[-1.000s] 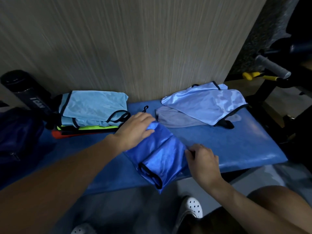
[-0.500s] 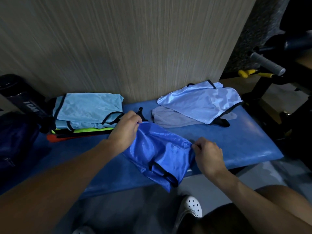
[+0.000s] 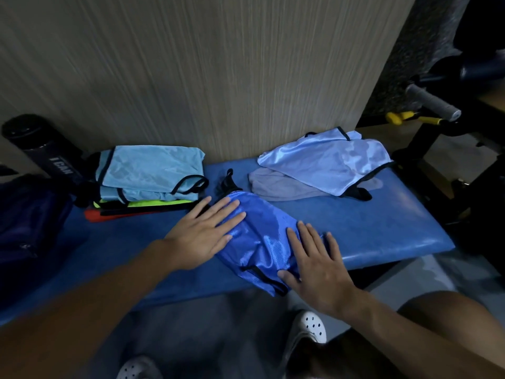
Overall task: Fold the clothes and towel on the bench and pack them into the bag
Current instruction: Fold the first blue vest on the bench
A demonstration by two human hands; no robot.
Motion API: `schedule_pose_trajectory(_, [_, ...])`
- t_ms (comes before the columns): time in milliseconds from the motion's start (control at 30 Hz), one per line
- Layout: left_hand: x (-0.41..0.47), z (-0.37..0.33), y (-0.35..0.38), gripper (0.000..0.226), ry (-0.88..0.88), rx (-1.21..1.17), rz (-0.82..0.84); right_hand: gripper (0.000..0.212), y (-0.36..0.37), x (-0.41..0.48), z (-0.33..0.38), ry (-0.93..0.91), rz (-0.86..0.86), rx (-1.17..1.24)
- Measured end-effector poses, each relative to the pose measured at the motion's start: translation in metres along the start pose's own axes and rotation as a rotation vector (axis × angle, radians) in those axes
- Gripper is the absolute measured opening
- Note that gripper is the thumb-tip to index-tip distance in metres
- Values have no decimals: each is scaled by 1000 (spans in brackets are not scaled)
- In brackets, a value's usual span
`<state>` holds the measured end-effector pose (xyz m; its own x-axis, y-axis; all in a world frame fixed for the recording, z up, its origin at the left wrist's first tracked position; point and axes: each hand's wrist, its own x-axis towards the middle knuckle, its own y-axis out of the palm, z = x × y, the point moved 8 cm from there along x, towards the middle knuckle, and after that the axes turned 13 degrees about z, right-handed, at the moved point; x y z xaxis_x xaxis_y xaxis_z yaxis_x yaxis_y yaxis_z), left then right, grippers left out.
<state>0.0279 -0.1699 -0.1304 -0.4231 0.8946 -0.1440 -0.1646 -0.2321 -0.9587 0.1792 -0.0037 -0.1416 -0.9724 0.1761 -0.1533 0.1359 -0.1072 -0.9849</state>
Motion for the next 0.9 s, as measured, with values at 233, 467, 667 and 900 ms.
schedule_pose_trajectory(233, [-26,-12,-41,24,273,-155,-204,44,-35,-22,22,-140,-198,131])
schedule_pose_trajectory(467, [-26,-5,-28,24,292,-221,-179,17,-15,-28,28,-169,-188,182])
schedule_pose_trajectory(667, [-32,0,-33,28,292,-239,-241,21,-19,-36,36,-191,-224,220])
schedule_pose_trajectory(900, [-35,20,-26,14,218,-156,-179,21,-13,-38,49,-253,-202,142])
